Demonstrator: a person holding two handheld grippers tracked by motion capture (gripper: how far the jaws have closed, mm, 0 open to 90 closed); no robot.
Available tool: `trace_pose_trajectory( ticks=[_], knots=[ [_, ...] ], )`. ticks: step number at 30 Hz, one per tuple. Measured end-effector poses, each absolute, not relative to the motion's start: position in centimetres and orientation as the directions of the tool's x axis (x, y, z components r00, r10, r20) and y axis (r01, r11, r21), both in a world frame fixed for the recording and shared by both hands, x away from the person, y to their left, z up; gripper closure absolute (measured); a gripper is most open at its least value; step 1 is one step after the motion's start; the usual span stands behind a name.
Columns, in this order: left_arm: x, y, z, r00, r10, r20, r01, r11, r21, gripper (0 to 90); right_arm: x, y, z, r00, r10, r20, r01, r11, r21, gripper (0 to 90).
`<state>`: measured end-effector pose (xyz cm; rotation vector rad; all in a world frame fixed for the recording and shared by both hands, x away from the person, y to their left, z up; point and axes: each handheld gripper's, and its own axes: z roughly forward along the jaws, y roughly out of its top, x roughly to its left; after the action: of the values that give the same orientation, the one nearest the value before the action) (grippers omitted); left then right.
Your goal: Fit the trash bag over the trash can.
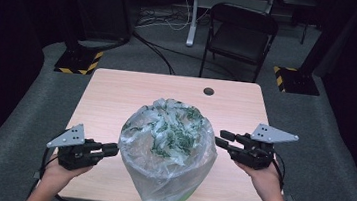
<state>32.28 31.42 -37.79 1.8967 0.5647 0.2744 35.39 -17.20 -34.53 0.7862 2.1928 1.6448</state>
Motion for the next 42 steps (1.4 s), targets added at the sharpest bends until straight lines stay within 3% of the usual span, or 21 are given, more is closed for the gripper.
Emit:
trace_pose_trajectory(
  ticks=[6,12,26,42],
  knots=[
    [32.0,31.5,-34.9,0.846,0.532,-0.050,0.226,-0.271,0.936,57.7,35.1,-17.1,-32.7,-0.819,0.569,0.074,0.218,0.190,0.957,60.2],
    [32.2,30.5,-32.4,0.849,0.526,-0.041,0.197,-0.244,0.950,49.9,35.2,-16.1,-30.8,-0.848,0.525,0.068,0.204,0.205,0.957,55.0],
    [33.6,26.0,-29.2,0.883,0.469,0.003,0.141,-0.272,0.952,48.3,35.9,-11.3,-28.0,-0.921,0.390,0.028,0.134,0.248,0.959,53.8],
    [34.7,22.9,-28.5,0.902,0.431,0.006,0.145,-0.317,0.937,46.2,36.2,-8.2,-27.3,-0.941,0.337,0.008,0.103,0.266,0.958,53.1]
  ],
)
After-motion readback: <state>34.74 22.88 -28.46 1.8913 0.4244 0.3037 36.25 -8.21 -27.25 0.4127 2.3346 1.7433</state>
